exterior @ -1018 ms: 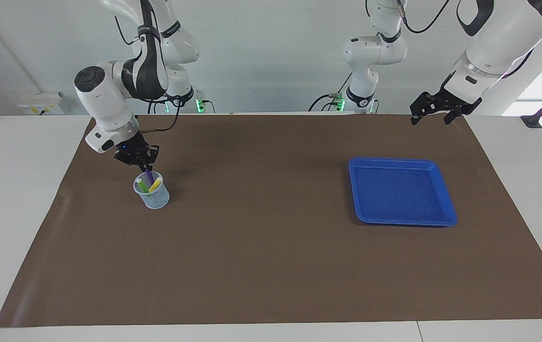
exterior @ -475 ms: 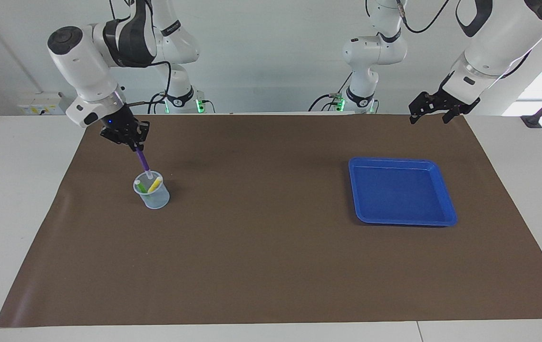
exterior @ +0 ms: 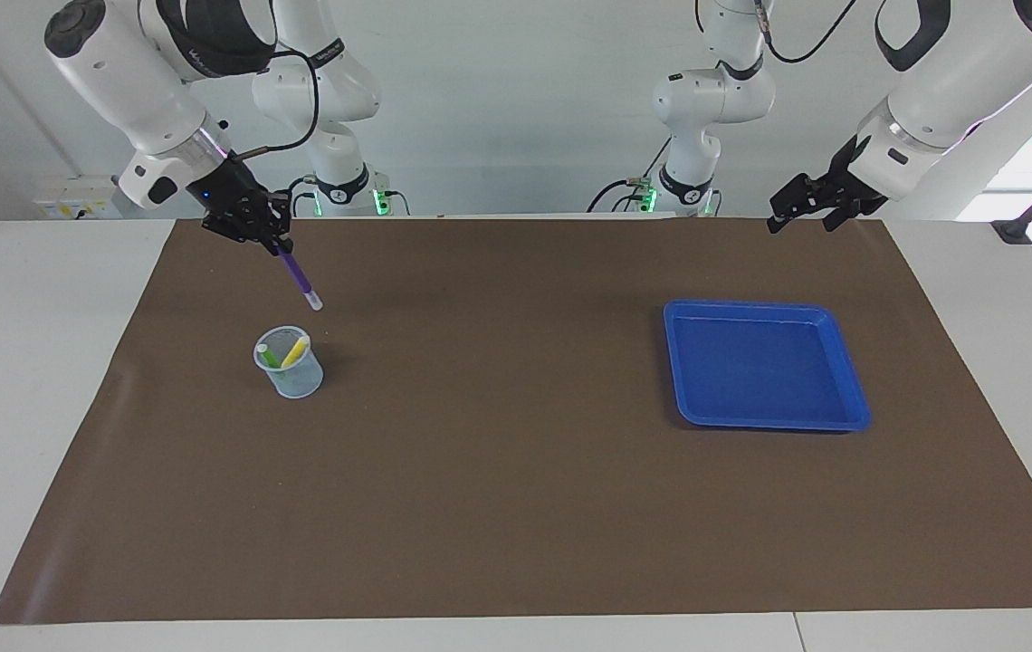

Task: Right arm passes pens to left for tray arrangement
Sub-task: 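Carry the purple pen toward the tray while the left gripper approaches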

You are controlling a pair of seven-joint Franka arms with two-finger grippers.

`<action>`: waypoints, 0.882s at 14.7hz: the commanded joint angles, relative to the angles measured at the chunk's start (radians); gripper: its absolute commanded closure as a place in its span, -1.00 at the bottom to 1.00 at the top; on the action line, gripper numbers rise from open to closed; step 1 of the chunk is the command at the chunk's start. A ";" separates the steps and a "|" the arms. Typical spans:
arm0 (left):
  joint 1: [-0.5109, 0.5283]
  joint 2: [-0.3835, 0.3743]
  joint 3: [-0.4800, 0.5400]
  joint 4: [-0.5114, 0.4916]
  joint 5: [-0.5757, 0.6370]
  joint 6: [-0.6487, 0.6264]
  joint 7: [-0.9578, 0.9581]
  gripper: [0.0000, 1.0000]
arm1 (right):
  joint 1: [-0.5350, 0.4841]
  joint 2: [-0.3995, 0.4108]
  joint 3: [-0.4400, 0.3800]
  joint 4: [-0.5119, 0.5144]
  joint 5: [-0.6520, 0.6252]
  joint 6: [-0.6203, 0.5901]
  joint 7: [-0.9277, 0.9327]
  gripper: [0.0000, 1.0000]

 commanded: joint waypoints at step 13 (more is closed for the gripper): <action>0.034 -0.264 -0.009 -0.483 -0.762 0.290 -0.510 -1.00 | -0.007 0.041 0.451 0.067 0.806 0.404 0.736 1.00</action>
